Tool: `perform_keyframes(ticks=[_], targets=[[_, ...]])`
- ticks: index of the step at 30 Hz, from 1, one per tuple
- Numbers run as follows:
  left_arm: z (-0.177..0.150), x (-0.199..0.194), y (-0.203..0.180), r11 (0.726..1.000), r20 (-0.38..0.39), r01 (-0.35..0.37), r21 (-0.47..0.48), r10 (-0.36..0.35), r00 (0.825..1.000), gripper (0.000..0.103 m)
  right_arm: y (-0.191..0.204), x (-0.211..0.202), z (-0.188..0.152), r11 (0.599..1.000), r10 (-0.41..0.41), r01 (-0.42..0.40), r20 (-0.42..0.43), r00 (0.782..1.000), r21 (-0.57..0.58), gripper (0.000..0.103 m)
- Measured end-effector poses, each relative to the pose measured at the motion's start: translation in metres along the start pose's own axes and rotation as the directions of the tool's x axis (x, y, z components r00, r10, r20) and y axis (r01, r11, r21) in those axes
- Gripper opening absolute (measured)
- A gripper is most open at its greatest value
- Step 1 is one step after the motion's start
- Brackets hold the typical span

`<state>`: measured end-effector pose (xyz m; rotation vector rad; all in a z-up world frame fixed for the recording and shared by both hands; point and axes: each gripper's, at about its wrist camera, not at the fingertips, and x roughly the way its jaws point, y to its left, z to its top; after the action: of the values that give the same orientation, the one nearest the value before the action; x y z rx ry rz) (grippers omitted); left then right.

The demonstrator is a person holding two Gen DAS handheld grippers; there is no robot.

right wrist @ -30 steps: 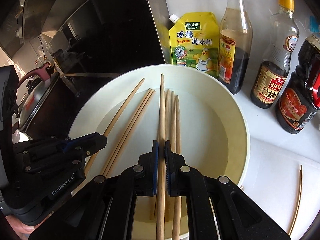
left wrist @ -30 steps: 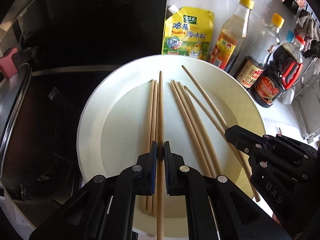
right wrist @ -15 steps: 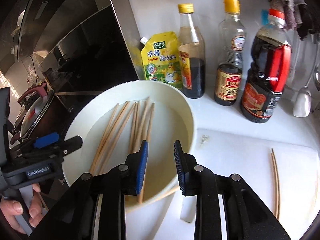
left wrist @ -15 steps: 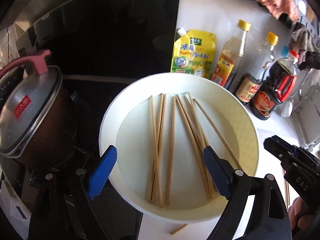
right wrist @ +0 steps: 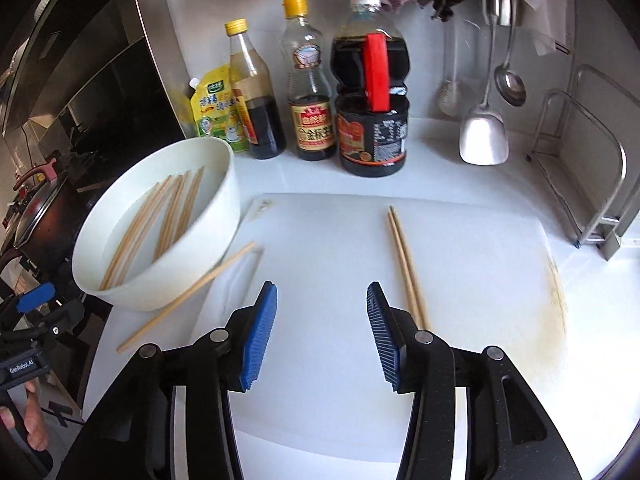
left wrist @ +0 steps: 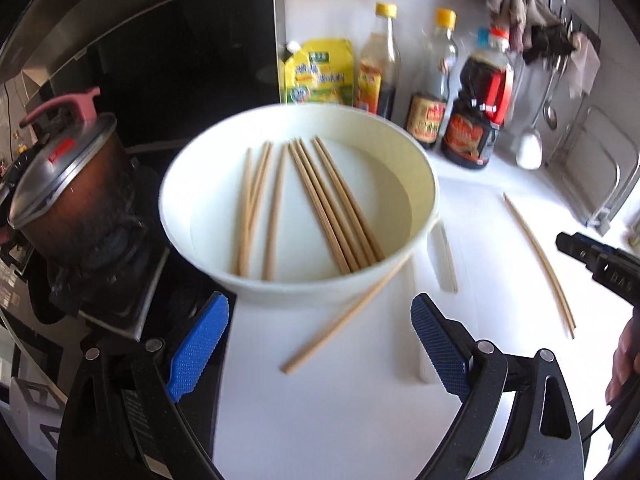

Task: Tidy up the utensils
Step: 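Move both grippers back over the last chopsticks on the board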

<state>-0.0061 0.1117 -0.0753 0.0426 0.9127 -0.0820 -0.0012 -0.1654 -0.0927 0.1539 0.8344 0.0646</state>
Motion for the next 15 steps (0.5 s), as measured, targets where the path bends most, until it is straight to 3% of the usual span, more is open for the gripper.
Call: perform_keyframes(ticks=[7, 15], targets=[[-0.035, 0.025, -0.013, 1.000, 0.018, -0.027, -0.007, 0.027, 0.999, 0.091, -0.032, 0.003, -0.027, 0.999, -0.022, 0.023, -0.017, 1.000, 0.031, 0.045], [-0.044, 0.057, -0.018, 0.998, 0.039, -0.053, -0.015, 0.054, 0.998, 0.091, -0.053, 0.011, -0.041, 0.997, -0.050, 0.050, -0.004, 0.999, 0.052, 0.045]])
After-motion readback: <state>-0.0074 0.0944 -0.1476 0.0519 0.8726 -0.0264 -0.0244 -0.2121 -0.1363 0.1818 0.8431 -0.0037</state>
